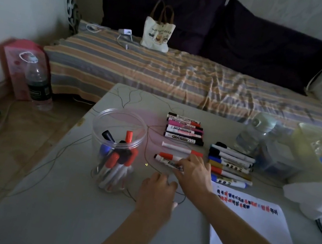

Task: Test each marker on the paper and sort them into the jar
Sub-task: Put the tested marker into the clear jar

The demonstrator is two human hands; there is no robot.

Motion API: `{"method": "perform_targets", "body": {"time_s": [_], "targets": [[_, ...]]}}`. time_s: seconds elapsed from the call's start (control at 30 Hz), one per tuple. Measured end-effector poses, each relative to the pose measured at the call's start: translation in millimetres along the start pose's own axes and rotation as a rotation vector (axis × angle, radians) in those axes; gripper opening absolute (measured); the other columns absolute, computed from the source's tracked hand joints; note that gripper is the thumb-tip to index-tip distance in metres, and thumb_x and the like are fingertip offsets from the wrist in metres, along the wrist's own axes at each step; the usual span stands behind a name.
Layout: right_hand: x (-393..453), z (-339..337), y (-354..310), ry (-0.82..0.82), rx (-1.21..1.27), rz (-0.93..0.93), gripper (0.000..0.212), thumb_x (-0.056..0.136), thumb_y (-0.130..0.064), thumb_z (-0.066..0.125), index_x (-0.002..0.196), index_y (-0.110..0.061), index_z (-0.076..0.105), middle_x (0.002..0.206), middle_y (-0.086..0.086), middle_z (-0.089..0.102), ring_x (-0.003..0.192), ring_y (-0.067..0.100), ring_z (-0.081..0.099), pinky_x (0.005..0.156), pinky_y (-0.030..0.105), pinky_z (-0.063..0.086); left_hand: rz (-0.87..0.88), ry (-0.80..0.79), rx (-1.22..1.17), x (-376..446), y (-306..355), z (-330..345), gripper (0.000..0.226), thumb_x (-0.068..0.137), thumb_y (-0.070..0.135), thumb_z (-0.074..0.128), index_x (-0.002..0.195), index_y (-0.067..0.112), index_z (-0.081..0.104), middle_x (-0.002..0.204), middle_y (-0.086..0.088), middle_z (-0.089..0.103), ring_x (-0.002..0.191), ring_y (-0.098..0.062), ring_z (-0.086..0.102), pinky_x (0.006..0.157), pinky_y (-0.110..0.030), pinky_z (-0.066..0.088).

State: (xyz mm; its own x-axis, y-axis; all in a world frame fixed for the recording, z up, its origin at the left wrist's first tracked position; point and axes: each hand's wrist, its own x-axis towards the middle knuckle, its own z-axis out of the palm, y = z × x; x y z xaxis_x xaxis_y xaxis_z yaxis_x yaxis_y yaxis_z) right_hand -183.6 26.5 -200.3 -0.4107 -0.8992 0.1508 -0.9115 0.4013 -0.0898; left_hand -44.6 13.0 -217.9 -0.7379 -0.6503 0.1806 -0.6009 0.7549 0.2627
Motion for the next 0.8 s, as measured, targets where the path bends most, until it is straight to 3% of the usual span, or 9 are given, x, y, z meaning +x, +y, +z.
{"method": "perform_targets", "body": {"time_s": [0.03,0.1,0.17,0.2,0.33,0.43,0.53,0.67,0.8], "targets": [[-3,-7,0,0.015,0.068,0.011,0.026,0.093,-0.042,0.057,0.11,-0.025,0.068,0.108,-0.004,0.059,0.106,0.017,0.054,0.094,0.036,0.04,0.0,0.004,-0.001,0,0,-2,0.053,0.038,0.051,0.092,0.08,0.024,0.072,0.086,0.001,0.065,0.078,-0.019,0.065,0.059,-0.034,0.055],[-11,-29,3,0.082,0.316,0.075,0.02,0.091,-0.037,0.062,0.099,-0.02,0.069,0.084,-0.008,0.063,0.077,0.011,0.061,0.074,0.028,0.052,0.002,-0.03,-0.032,-1,3,-8,0.05,0.072,0.047,0.077,0.112,0.022,0.064,0.118,-0.002,0.057,0.111,-0.023,0.055,0.089,-0.039,0.049],[-23,-57,13,0.119,0.538,0.197,0.014,0.089,-0.032,0.067,0.091,-0.018,0.066,0.071,-0.011,0.062,0.059,0.004,0.058,0.052,0.012,0.047,0.004,-0.087,-0.056,-3,2,-6,0.045,0.091,0.042,0.057,0.13,0.022,0.048,0.134,0.0,0.042,0.127,-0.022,0.038,0.104,-0.036,0.035],[-33,-68,20,0.121,0.602,0.264,0.012,0.088,-0.03,0.068,0.087,-0.019,0.064,0.068,-0.01,0.062,0.057,0.003,0.057,0.049,0.01,0.045,-0.007,-0.095,-0.068,-4,3,-6,0.043,0.093,0.041,0.054,0.131,0.022,0.046,0.135,0.001,0.041,0.127,-0.02,0.036,0.106,-0.035,0.033],[-88,-93,59,0.017,0.936,0.496,0.004,0.087,-0.017,0.068,0.089,-0.015,0.067,0.071,0.009,0.067,0.059,0.014,0.056,0.055,0.031,0.048,-0.046,-0.105,-0.074,-6,11,-11,0.04,0.094,0.042,0.052,0.128,0.021,0.05,0.135,0.0,0.043,0.127,-0.02,0.037,0.106,-0.033,0.033],[-123,-101,78,-0.004,1.262,0.644,0.015,0.089,-0.018,0.067,0.096,-0.005,0.07,0.079,0.012,0.071,0.069,0.02,0.057,0.062,0.031,0.048,-0.068,-0.107,-0.042,-7,17,-12,0.042,0.094,0.045,0.05,0.129,0.02,0.051,0.135,-0.001,0.043,0.13,-0.021,0.036,0.107,-0.032,0.032],[-141,-102,90,0.018,1.393,0.753,0.026,0.091,-0.028,0.063,0.098,-0.005,0.07,0.08,0.009,0.073,0.071,0.018,0.059,0.065,0.03,0.048,-0.063,-0.147,-0.085,-10,29,-13,0.044,0.095,0.045,0.049,0.131,0.02,0.048,0.134,-0.001,0.043,0.128,-0.021,0.036,0.105,-0.03,0.033],[-157,-95,93,0.014,1.47,0.773,0.028,0.092,-0.029,0.062,0.102,-0.004,0.07,0.083,0.01,0.073,0.072,0.018,0.058,0.067,0.03,0.047,0.022,-0.16,-0.332,-17,60,-22,0.046,0.095,0.039,0.054,0.137,0.023,0.044,0.137,0.004,0.043,0.129,-0.014,0.037,0.103,-0.024,0.035],[-160,-97,91,-0.023,1.539,0.733,0.028,0.092,-0.028,0.062,0.102,-0.003,0.069,0.082,0.01,0.071,0.074,0.019,0.058,0.067,0.03,0.046,-0.075,-0.214,-0.732,-15,92,-38,0.032,0.095,0.033,0.057,0.126,0.026,0.053,0.12,0.012,0.057,0.1,0.0,0.058,0.076,-0.006,0.044]]}}
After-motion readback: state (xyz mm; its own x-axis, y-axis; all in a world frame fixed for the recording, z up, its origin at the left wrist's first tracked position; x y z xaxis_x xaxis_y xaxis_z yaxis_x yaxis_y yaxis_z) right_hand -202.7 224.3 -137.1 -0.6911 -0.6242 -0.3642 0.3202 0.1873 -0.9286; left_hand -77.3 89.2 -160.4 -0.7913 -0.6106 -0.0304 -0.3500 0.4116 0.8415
